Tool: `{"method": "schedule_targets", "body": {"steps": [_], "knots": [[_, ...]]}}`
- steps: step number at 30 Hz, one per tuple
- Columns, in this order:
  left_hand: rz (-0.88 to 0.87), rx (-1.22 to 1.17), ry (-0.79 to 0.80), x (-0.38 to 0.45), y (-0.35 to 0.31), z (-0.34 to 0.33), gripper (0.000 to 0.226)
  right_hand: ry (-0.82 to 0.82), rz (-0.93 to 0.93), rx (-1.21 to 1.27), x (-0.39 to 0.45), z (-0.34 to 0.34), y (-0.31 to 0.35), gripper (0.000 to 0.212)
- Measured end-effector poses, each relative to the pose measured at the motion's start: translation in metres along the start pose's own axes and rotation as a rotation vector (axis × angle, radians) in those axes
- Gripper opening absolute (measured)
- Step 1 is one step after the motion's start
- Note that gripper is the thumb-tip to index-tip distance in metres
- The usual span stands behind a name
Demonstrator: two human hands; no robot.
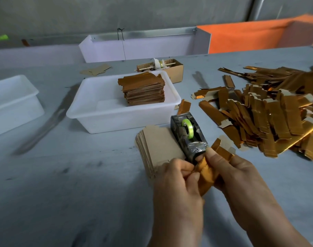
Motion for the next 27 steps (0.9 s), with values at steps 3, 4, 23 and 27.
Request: {"method": "schedule_targets", "body": {"steps": [3,4,23,27], "knots": [[0.217,-0.346,0.12,0.007,0.009,0.013,0.009,-0.008,0.02,-0.042,0.0,-0.003,0.0,0.036],[0.263,-0.446,0.193,0.008,0.01,0.014,0.008,-0.02,0.03,-0.059,0.001,-0.004,0.002,0.039],[0.227,-0.611,-0.186,0.022,0.025,0.006,0.017,-0.108,0.114,-0.673,0.05,0.016,0.016,0.016],[0.254,-0.65,-0.19,0.026,0.026,-0.001,0.018,-0.09,0.077,-0.617,0.053,0.013,0.013,0.018]]}}
Point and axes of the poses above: each hand's wrist, its own x-axis towards the middle knuckle, its own z-axis out of the back of the hand, y = z × x, the point moved 2 cm from there along x, towards the middle knuckle, and after that the axes turned 7 degrees about -z, right-handed, at the moved point
